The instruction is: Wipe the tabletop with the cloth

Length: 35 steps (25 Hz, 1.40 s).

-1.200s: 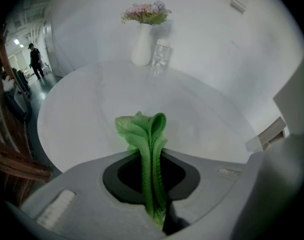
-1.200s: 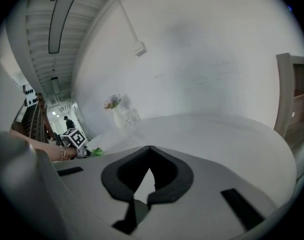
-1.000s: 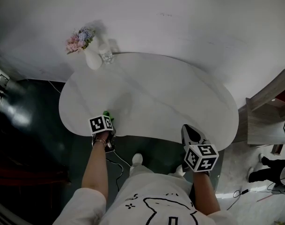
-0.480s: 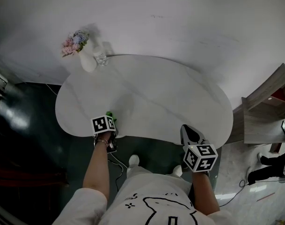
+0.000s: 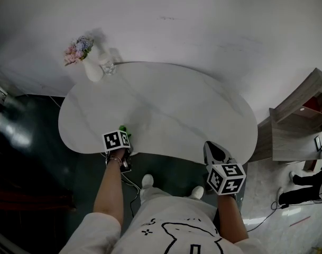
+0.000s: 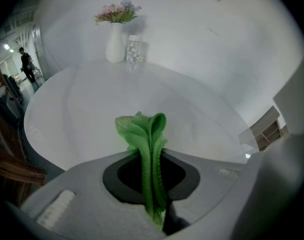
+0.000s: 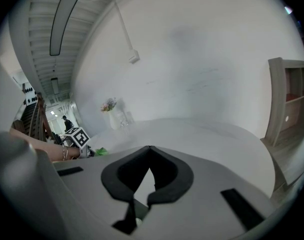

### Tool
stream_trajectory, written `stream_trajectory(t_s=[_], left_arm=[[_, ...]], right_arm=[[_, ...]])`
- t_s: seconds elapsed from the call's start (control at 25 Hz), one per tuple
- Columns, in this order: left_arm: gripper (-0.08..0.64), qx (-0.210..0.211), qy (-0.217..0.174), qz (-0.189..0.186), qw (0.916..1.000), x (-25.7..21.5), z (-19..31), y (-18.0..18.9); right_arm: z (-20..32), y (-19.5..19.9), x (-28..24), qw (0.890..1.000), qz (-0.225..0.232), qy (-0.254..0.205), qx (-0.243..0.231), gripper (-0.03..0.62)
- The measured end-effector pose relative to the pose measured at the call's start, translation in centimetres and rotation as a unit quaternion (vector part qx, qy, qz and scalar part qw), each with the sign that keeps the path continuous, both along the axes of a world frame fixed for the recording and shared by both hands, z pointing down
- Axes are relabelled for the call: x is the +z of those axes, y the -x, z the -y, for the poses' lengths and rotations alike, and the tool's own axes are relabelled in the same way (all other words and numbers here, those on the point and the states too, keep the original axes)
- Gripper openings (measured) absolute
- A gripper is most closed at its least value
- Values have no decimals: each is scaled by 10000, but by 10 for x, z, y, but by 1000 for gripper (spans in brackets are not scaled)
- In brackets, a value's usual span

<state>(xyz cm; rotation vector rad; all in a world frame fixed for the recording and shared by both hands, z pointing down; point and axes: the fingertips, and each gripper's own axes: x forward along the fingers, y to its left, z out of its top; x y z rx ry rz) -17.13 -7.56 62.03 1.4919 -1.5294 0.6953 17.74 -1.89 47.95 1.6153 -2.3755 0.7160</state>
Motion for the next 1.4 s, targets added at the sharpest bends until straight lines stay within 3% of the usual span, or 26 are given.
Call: stream_trajectory(t_s=[1.4], left_arm=[[49, 175, -12, 46, 9998, 1, -9, -122]], right_arm=[[-23, -102, 12, 9999, 69, 42, 75, -5]])
